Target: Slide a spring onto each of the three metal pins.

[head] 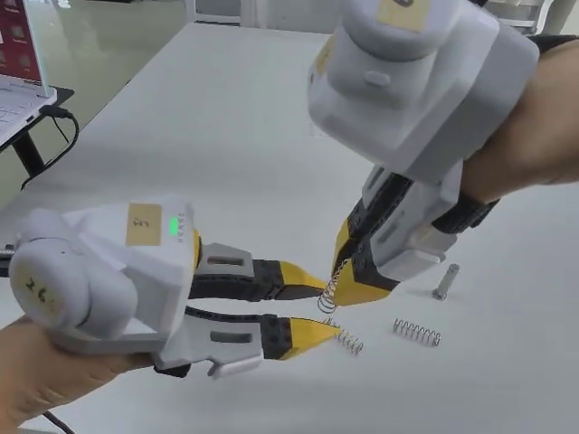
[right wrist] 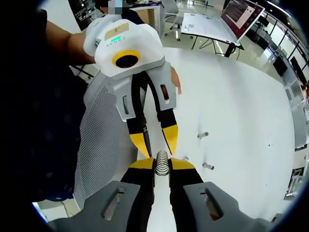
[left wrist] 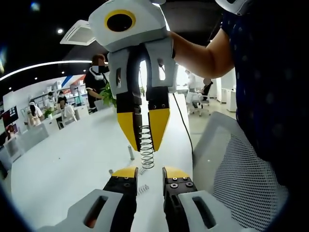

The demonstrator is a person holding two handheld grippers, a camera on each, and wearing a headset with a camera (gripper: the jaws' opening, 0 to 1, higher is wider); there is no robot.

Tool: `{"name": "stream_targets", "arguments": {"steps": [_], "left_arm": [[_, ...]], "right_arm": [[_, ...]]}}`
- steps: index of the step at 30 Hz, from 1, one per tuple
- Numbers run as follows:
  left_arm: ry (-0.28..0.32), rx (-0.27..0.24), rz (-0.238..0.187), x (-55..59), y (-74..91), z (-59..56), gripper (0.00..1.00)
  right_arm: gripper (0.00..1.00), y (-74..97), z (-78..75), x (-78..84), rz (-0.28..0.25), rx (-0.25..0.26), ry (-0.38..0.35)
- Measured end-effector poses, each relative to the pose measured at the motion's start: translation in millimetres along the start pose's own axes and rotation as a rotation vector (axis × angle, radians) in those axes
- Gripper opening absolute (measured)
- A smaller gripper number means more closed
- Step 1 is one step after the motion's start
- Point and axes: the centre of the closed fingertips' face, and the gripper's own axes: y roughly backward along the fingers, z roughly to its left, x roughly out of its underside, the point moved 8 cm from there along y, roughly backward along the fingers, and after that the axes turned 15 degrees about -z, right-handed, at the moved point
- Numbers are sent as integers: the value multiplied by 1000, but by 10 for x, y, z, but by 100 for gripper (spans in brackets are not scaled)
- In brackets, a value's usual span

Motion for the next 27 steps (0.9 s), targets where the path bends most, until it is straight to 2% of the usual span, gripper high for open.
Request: {"name": "stream_targets", "arguments": {"steps": [6,10,18,24,27], "left_arm": [[23,-56,6,33,159,53,17],[31,-90,10,38,240,53,17],[45,-123,20,80,293,54,19],[50,-127,21,94,285,52,20],[50,-130,22,95,286,55,20]], "right_arm": [[8,35,-204,-19,-6,22,-10],[8,155,-263,33,-22,73,-30],[8,467,-458,353,-19,182,-116],[8,618,-563,586,-7,235,-174],[8,677,-671,707,1,262,-200]]}}
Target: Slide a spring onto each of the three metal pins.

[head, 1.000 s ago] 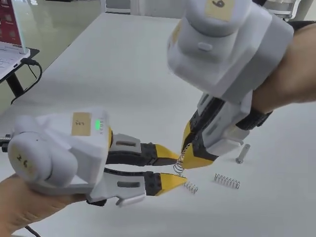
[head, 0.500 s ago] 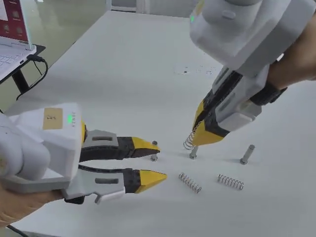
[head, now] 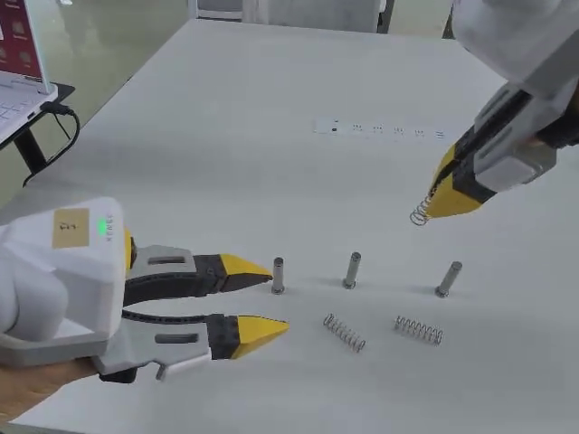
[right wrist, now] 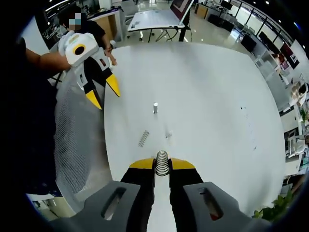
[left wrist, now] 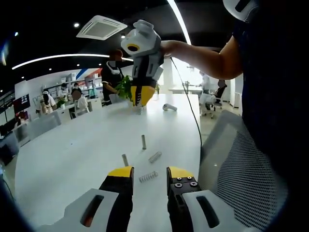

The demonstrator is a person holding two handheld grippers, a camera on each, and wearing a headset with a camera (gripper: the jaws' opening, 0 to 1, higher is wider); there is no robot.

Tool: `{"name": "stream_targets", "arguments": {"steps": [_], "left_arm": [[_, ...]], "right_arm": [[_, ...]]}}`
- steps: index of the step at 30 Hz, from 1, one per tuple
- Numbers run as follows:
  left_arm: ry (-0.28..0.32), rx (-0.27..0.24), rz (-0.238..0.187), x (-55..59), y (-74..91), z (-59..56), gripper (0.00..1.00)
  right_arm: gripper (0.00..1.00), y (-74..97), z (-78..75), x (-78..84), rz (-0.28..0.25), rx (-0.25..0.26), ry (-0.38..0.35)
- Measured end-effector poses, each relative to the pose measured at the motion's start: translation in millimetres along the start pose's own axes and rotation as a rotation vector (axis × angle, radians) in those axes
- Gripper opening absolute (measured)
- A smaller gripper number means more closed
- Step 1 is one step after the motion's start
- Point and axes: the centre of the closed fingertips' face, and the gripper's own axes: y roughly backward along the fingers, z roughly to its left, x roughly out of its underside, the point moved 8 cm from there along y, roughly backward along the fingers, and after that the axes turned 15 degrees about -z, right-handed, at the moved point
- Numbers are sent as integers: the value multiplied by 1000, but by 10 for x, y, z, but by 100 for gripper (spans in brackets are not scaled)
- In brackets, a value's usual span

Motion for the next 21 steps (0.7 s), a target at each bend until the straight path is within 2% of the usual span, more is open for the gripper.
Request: {"name": "stream_targets", "arguments": {"steps": [3,5,15,21], "left_arm": [[1,-3,1,4,7,7,20],[3,-6,1,10,14,10,20],[13,-19,17,95,50,29,21],[43,-41,40,262,89,85,22]], "right_arm": [[8,28,-69,82,1,18,-30],[8,31,-120,154,22,41,-37],[8,-50,-198,407,67,49,-110],[8,-114,-282,534,91,64,-132]]}}
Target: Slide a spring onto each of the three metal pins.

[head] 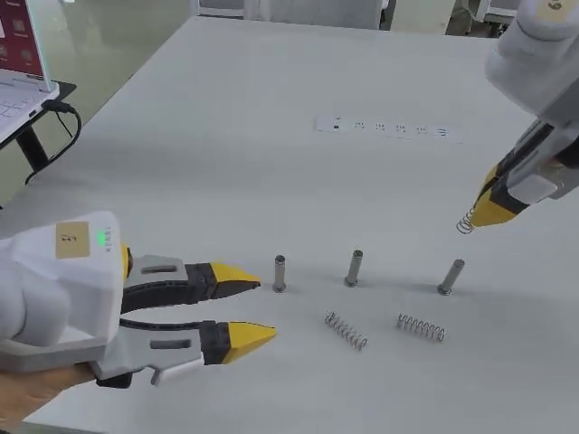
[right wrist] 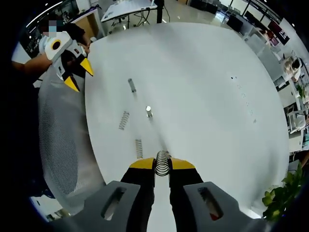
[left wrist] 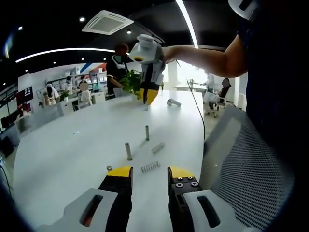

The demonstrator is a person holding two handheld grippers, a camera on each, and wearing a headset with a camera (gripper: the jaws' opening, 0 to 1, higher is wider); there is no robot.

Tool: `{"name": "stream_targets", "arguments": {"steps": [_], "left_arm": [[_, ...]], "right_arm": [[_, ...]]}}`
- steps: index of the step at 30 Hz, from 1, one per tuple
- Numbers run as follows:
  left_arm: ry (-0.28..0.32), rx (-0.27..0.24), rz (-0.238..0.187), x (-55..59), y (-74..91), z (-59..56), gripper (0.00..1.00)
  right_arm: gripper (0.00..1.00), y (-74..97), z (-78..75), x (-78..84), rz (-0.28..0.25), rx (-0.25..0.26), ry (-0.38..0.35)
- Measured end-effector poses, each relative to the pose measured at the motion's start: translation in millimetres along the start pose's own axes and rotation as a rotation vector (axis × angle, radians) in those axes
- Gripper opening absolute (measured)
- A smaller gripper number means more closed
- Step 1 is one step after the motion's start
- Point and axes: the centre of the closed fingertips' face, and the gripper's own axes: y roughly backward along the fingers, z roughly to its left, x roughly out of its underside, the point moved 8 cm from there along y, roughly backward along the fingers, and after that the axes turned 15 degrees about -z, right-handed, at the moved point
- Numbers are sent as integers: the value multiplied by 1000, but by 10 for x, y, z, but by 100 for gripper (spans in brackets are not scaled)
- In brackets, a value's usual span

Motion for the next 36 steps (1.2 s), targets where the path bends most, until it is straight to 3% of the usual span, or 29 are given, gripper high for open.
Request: {"name": "stream_targets", "arguments": {"steps": [9,17,36], "left_arm": [[38,-27,25,171,51,63,27],[64,-47,34,261,91,87,38],[91,-35,14,231,74,14,66]], "right_arm": [[8,-154,-111,123,34,1,-22],[8,-248,-185,194,55,2,-35],[8,-400,-184,314,84,6,-62]]}}
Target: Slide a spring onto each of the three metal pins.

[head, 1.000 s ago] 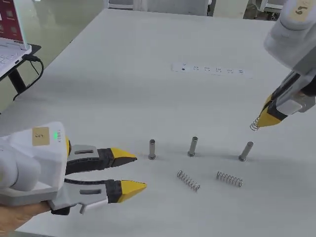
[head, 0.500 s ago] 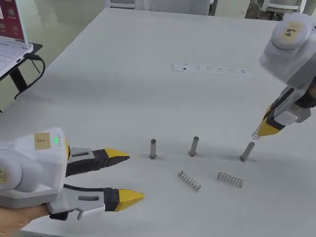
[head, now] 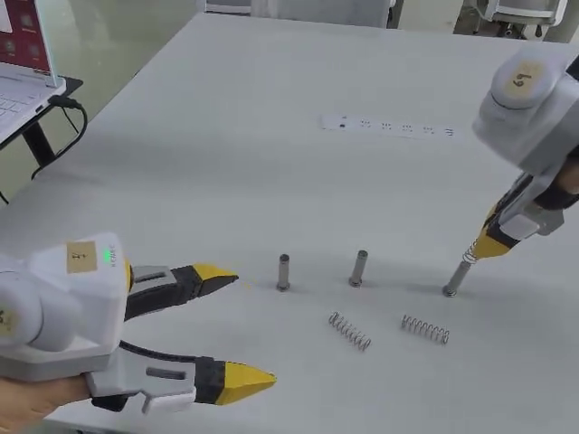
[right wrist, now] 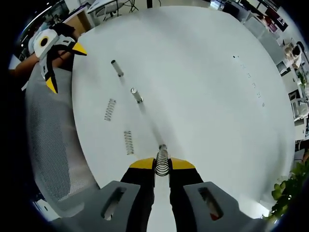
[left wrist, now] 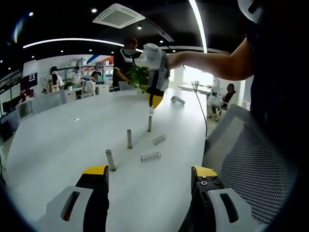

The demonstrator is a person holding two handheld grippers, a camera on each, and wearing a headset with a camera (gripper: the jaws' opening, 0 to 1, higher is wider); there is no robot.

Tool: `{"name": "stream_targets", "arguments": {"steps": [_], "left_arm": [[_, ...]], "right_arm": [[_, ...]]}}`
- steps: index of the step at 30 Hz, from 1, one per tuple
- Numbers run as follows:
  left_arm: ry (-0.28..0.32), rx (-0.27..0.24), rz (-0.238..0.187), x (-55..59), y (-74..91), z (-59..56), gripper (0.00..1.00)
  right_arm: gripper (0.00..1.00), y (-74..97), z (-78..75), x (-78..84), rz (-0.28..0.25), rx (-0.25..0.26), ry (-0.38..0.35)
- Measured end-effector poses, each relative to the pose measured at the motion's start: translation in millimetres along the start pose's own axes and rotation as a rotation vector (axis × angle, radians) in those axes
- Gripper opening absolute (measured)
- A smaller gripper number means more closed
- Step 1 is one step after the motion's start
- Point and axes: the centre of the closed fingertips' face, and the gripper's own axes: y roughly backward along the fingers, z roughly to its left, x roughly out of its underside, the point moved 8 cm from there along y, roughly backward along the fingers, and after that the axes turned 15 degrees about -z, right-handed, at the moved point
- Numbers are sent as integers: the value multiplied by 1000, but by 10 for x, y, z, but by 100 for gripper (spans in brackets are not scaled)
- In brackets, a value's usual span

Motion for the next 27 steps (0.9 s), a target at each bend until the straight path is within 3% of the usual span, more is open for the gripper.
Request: {"name": "stream_targets", "arguments": {"steps": [14,27], "left_arm": [[13,6,-14,-20,-27,-25,77],[10,12,-12,-43,-35,-35,74]], "right_arm": [[8,-61,15,29,11,-10,-15],[8,-119,-9,51,21,-15,-22]]}}
